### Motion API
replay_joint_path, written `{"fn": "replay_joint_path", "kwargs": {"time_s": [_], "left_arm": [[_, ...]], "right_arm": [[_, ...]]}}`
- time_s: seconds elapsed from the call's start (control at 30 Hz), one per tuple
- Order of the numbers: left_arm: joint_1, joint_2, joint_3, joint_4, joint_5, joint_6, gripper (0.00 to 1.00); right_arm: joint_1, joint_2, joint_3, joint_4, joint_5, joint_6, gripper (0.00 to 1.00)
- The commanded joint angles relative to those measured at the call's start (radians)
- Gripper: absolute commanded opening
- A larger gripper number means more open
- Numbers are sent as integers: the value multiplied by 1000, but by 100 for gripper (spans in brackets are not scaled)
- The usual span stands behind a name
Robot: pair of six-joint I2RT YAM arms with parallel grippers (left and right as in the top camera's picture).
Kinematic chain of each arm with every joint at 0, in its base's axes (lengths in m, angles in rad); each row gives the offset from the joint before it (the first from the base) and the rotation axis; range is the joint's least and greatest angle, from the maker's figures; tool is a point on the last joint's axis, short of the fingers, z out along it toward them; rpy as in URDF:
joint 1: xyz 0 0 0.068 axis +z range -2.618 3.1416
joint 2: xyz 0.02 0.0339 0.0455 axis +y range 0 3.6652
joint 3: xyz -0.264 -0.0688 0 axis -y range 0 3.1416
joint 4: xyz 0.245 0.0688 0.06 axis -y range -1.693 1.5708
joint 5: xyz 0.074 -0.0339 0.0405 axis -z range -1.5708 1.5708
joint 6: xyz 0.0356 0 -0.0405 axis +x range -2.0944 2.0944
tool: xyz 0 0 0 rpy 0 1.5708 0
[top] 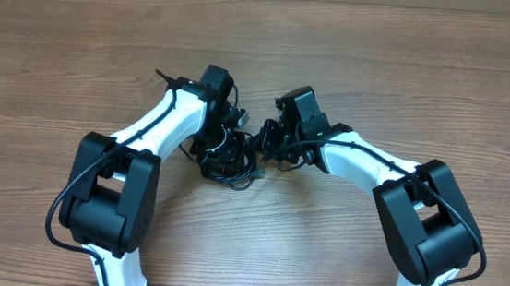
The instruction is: Untangle cables
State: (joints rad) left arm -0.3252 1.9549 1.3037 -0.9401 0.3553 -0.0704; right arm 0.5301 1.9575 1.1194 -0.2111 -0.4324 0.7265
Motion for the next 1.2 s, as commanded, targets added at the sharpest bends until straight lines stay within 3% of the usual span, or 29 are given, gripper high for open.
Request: {"fn": "replay_joint_path", "kwargs": {"time_s": [0.0,0.17,0.37,0.6,0.97,1.1,1.17], "left_arm": [[-5,12,57,-24,30,14,50],[-3,12,119,-51,30,11,51],[-12,13,115,-50,6,11,24],[-36,13,84,-42,-26,11,5],[-57,13,-34,66,-108,-69,7],[-57,13,-45,61,-106,-68,21],[-57,13,-44,61,-90,-68,33]], "right_arm": [[-3,9,4,11,13,6,7],[-3,9,4,7,13,6,7],[-3,9,4,3,13,6,7],[-3,9,4,-3,13,6,8],[-3,9,4,-4,13,6,8],[-3,9,4,-4,13,6,8],[-3,9,4,-4,13,6,8]]}}
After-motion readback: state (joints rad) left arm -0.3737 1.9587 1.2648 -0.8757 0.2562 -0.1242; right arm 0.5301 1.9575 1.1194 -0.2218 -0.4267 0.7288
